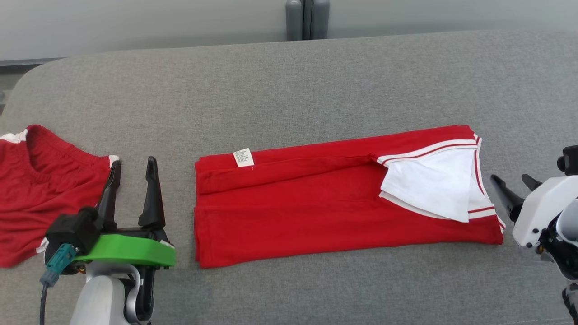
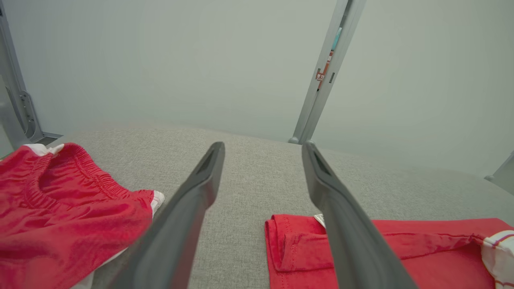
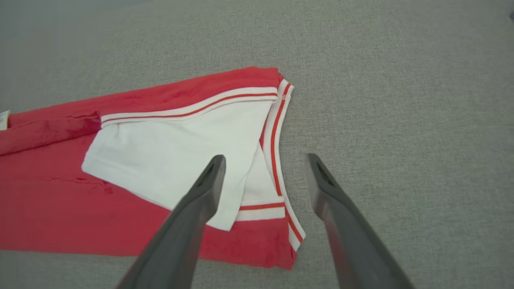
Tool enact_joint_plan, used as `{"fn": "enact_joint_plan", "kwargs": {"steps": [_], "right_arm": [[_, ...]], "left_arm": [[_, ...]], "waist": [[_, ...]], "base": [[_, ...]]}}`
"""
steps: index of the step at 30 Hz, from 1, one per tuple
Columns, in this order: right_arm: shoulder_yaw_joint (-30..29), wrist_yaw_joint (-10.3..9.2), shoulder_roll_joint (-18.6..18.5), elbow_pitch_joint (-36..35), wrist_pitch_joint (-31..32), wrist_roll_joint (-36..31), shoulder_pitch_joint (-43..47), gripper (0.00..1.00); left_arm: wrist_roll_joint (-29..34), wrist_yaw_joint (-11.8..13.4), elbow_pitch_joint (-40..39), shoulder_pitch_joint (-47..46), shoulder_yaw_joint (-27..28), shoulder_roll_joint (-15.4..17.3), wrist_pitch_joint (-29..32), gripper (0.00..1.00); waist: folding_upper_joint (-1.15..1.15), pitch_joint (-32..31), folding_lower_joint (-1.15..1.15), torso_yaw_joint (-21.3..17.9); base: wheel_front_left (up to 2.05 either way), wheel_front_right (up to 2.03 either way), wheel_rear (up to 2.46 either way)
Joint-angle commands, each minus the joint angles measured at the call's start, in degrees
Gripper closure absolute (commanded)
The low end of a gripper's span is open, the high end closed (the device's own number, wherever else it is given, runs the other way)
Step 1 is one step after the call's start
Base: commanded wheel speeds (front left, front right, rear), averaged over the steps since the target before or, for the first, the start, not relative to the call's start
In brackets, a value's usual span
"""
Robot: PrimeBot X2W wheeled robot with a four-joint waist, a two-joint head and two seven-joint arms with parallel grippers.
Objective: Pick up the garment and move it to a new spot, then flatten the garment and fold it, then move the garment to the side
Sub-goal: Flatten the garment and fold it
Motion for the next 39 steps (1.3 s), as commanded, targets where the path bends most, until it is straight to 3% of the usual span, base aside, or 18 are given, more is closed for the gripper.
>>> {"fn": "enact_joint_plan", "kwargs": {"steps": [1,7,19,25,26,27,39], "right_arm": [[-1.23,-0.04,1.57,1.78,-0.15,-0.93,-1.61,0.0],[-5.31,-0.03,7.26,11.45,0.63,-5.52,-7.84,0.0],[-10.43,-0.03,10.86,25.63,0.33,-15.71,-15.4,0.0],[-11.46,-0.03,12.53,30.51,1.25,-17.07,-16.7,0.0],[-11.42,-0.03,12.58,30.88,1.39,-17.27,-16.8,0.58],[-11.65,-0.03,12.19,30.94,0.83,-17.59,-17.18,1.0],[-19.98,-0.08,5.02,22.61,-3.17,-20.88,-15.44,1.0]], "left_arm": [[0.64,-0.25,-0.35,0.85,0.48,-0.24,-0.15,0.0],[2.55,-0.33,1.24,-0.01,0.18,0.47,-0.15,0.0],[1.93,-0.38,2.97,-1.8,-0.67,1.64,-0.15,0.0],[1.44,-0.38,3.28,-1.65,-0.95,1.86,-0.15,0.0],[1.37,-0.38,3.24,-1.65,-0.89,1.84,-0.15,0.0],[1.36,-0.38,3.2,-1.64,-0.83,1.76,-0.15,0.0],[0.89,-0.38,3.58,-1.31,-1.08,1.27,-0.16,0.0]], "waist": [[0.0,-0.08,0.0,0.28],[0.0,0.68,0.0,1.55],[0.0,2.3,0.0,4.13],[0.0,2.97,0.0,4.18],[0.0,3.04,0.0,4.11],[0.0,3.15,0.0,4.02],[0.0,1.75,0.0,2.56]], "base": [[0.0,0.0,0.0],[0.0,0.0,0.0],[0.0,0.0,0.0],[0.0,0.0,0.0],[0.0,0.0,0.0],[0.0,0.0,0.0],[0.0,0.0,0.0]]}}
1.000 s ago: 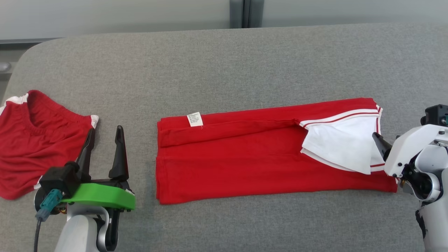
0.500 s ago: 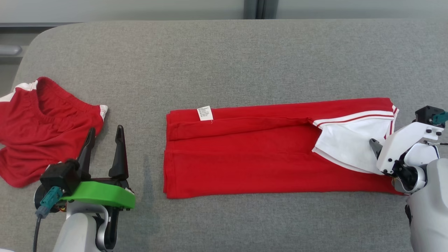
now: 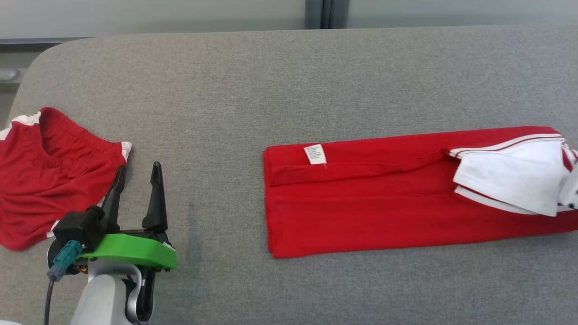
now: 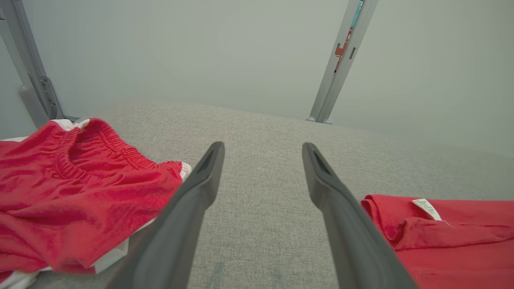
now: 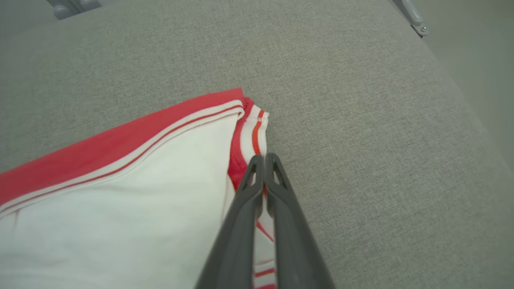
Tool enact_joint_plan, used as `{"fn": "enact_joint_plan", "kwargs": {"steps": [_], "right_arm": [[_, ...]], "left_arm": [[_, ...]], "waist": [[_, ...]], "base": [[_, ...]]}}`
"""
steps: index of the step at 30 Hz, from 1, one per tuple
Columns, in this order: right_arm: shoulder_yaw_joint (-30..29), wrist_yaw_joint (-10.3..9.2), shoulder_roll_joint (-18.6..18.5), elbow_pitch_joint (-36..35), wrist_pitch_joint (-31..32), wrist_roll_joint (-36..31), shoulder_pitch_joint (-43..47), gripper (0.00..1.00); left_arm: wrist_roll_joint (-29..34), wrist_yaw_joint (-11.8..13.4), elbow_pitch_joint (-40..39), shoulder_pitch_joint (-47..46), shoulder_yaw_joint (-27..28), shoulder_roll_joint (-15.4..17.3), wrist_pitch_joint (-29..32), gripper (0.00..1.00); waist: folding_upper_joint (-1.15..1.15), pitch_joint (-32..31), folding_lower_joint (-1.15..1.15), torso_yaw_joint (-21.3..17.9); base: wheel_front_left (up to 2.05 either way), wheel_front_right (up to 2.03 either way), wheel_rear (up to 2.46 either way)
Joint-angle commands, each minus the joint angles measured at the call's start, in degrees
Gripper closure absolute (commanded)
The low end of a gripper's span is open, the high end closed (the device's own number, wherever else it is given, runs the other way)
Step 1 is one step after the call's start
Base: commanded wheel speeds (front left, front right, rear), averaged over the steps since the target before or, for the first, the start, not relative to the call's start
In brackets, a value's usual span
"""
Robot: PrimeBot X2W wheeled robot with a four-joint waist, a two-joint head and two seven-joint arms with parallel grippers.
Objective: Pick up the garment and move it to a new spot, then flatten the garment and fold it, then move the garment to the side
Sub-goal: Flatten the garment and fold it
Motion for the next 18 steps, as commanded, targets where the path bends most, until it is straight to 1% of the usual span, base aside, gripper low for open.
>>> {"fn": "enact_joint_plan", "kwargs": {"steps": [1,4,8,12,15,17,18], "right_arm": [[-1.04,-0.12,-1.16,-1.24,-0.17,-0.37,1.03,1.0],[-2.7,-0.11,-2.65,-3.95,0.28,-0.92,2.38,1.0],[-2.18,-0.11,-3.51,-7.79,0.7,-1.51,4.05,1.0],[2.54,-0.11,-2.73,-12.11,1.46,-0.63,5.77,1.0],[8.2,-0.11,-2.04,-15.39,2.33,0.12,7.14,1.0],[11.88,-0.11,-0.61,-17.29,2.86,1.2,7.86,1.0],[13.48,-0.1,-0.81,-17.96,3.07,1.29,8.04,1.0]], "left_arm": [[-0.11,-0.14,-0.05,-0.12,-0.12,0.17,-0.16,0.0],[-0.38,-0.14,0.02,0.1,-0.37,0.0,-0.16,0.0],[-0.57,-0.14,0.28,0.07,-0.97,0.06,-0.16,0.0],[-0.58,-0.14,0.44,-0.13,-1.5,0.22,-0.16,0.0],[-0.72,-0.14,0.58,-0.35,-1.79,0.27,-0.16,0.0],[-0.72,-0.14,0.63,-0.37,-2.0,0.3,-0.16,0.0],[-0.79,-0.14,0.64,-0.35,-2.07,0.3,-0.16,0.0]], "waist": [[0.0,-0.25,0.0,-0.4],[0.0,-0.39,0.0,-0.81],[0.0,-0.61,0.0,-1.16],[0.0,-1.04,0.0,-1.23],[0.0,-1.39,0.0,-1.04],[0.0,-1.61,0.0,-0.87],[0.0,-1.64,0.0,-0.75]], "base": [[0.0,0.0,0.0],[0.0,0.0,0.0],[0.0,0.0,0.0],[0.0,0.0,0.0],[0.0,0.0,0.0],[0.0,0.0,0.0],[0.0,0.0,0.0]]}}
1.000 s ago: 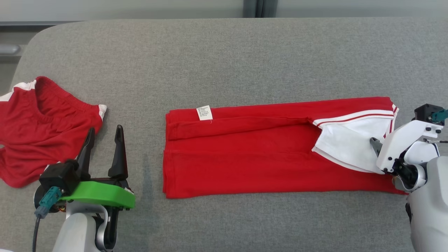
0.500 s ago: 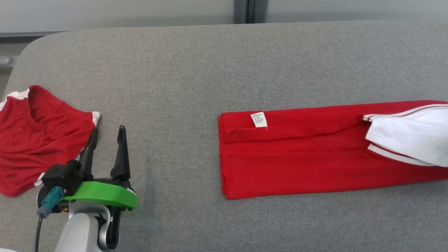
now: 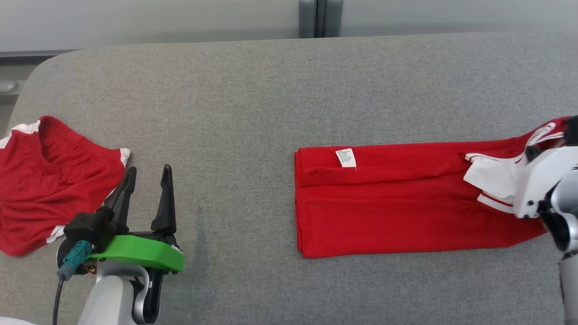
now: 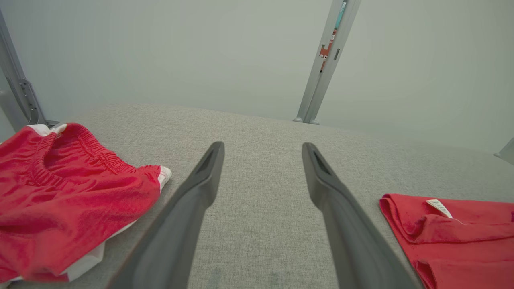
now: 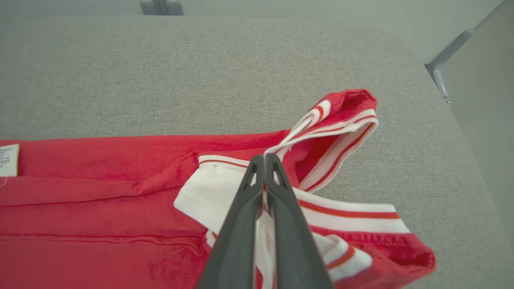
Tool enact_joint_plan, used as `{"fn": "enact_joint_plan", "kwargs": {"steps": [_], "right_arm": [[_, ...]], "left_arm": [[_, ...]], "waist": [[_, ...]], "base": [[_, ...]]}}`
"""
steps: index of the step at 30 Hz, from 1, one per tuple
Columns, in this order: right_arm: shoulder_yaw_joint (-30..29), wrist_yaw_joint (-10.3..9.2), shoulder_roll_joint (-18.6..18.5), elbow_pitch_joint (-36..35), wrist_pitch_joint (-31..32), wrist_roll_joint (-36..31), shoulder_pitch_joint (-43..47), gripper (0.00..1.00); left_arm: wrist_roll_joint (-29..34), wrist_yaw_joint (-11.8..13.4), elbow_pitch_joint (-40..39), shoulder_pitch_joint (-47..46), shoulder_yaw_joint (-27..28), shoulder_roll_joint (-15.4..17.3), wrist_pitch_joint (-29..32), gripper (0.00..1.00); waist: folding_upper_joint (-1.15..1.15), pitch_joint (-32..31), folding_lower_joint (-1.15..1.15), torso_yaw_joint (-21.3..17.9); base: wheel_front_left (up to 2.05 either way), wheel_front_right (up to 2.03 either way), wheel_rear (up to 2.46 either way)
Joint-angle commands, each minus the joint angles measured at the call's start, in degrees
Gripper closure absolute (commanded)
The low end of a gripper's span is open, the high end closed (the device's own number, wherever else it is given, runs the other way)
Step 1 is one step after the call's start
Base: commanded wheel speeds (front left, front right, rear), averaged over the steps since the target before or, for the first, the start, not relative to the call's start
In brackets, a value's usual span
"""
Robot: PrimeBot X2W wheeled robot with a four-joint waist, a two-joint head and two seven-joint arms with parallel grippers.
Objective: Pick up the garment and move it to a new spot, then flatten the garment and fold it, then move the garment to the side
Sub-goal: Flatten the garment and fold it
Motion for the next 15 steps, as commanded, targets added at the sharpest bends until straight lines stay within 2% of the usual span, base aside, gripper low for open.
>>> {"fn": "enact_joint_plan", "kwargs": {"steps": [1,8,15], "right_arm": [[2.05,-0.11,0.11,-1.08,0.15,0.86,0.49,1.0],[15.71,-0.08,2.06,-3.68,0.33,2.12,-2.1,1.0],[29.25,-0.08,8.26,3.11,-1.31,4.18,-6.98,1.0]], "left_arm": [[-0.4,-0.13,0.02,-0.35,-0.17,0.43,-0.15,0.0],[-0.93,-0.13,-0.01,-0.07,-0.1,0.6,-0.15,0.0],[-1.1,-0.13,0.3,-0.4,-0.56,0.31,-0.15,0.0]], "waist": [[0.0,-0.07,0.0,0.33],[0.0,0.07,0.0,1.21],[0.0,0.15,0.0,2.03]], "base": [[0.0,0.0,0.0],[0.0,0.0,0.0],[0.0,0.0,0.0]]}}
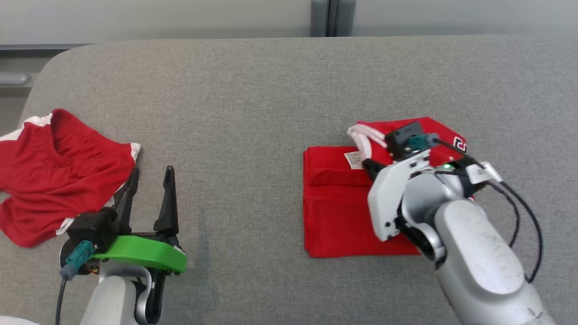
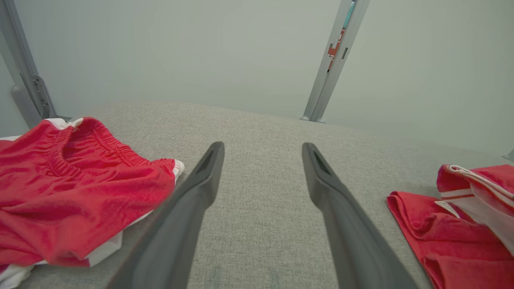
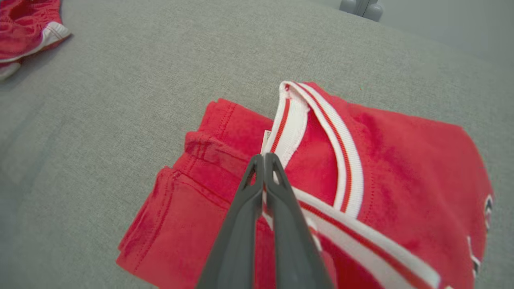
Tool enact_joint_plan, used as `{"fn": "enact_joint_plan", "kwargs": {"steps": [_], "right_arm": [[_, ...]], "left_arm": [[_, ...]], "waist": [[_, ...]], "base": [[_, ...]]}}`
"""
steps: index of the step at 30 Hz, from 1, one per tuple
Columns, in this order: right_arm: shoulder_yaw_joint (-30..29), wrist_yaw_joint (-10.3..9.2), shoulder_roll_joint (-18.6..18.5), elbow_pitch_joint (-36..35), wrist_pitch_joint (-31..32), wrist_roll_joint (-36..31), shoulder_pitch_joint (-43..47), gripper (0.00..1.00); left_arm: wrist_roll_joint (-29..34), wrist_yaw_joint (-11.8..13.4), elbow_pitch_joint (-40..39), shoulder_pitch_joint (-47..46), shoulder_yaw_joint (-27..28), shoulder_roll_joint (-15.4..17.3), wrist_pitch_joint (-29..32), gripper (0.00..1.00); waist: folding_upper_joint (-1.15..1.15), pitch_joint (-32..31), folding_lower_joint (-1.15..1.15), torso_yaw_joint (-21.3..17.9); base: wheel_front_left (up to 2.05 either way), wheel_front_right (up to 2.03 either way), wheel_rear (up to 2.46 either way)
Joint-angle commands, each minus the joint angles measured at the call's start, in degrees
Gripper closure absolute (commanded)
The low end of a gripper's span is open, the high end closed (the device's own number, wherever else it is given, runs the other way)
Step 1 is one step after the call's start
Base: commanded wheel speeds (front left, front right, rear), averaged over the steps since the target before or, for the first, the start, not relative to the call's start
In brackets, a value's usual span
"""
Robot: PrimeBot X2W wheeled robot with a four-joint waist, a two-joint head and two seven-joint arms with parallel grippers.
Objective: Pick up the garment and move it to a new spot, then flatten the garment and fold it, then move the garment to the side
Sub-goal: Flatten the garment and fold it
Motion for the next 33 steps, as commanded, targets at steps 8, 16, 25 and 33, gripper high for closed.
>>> {"fn": "enact_joint_plan", "kwargs": {"steps": [8,16,25,33], "right_arm": [[7.11,-0.08,3.59,11.17,-4.72,2.11,-4.02,1.0],[12.36,-0.07,4.13,14.62,-7.75,6.62,-5.77,1.0],[11.35,-0.07,4.22,13.88,-9.12,11.5,-3.6,0.0],[6.67,-0.08,2.01,2.74,-16.81,13.95,-1.14,0.0]], "left_arm": [[-0.81,-0.13,0.57,-1.39,-1.56,0.29,-0.15,0.0],[-1.02,-0.13,0.78,-0.68,-1.32,0.29,-0.15,0.0],[-1.0,-0.13,0.69,-0.51,-1.02,0.25,-0.15,0.0],[-0.34,-0.13,0.92,0.33,-0.74,0.31,-0.15,0.0]], "waist": [[0.0,-0.22,0.0,2.36],[0.0,-0.49,0.0,3.18],[0.0,-0.48,0.0,2.32],[0.0,-1.98,0.0,1.03]], "base": [[0.0,0.0,0.0],[0.0,0.0,0.0],[0.0,0.0,0.0],[0.0,0.0,0.0]]}}
